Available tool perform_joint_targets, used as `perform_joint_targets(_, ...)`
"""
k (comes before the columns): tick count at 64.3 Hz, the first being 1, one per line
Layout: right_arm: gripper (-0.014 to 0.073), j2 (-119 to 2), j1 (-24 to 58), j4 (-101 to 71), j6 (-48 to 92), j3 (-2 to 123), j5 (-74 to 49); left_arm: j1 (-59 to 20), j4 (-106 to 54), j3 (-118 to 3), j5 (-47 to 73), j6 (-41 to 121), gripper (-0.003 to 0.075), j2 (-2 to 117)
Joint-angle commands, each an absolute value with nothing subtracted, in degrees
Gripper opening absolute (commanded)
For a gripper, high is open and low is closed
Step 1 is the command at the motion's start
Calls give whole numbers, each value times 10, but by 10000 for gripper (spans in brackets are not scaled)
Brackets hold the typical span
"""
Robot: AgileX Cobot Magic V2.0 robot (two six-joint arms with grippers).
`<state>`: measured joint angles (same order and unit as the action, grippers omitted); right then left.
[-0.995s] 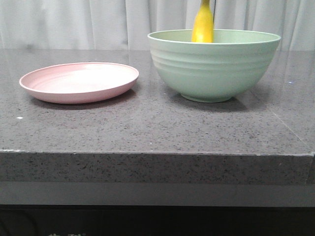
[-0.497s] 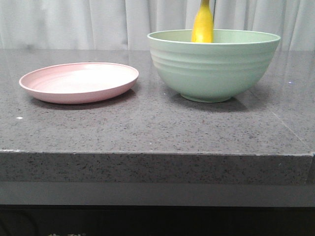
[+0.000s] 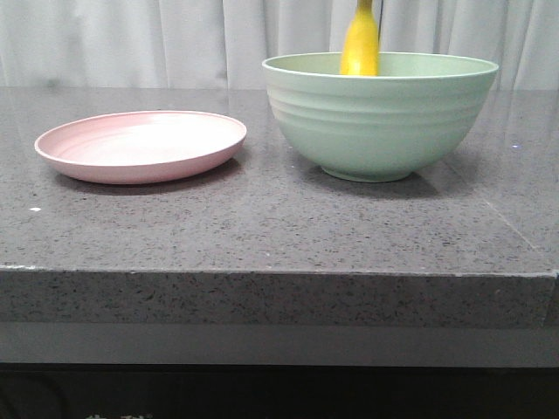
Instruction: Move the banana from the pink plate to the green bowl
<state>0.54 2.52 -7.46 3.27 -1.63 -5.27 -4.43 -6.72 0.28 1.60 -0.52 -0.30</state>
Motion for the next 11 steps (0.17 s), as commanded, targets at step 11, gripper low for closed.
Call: perform_joint_targets(11, -68, 19, 23, -76, 35, -13, -4, -43, -72, 5, -30, -9, -18, -16)
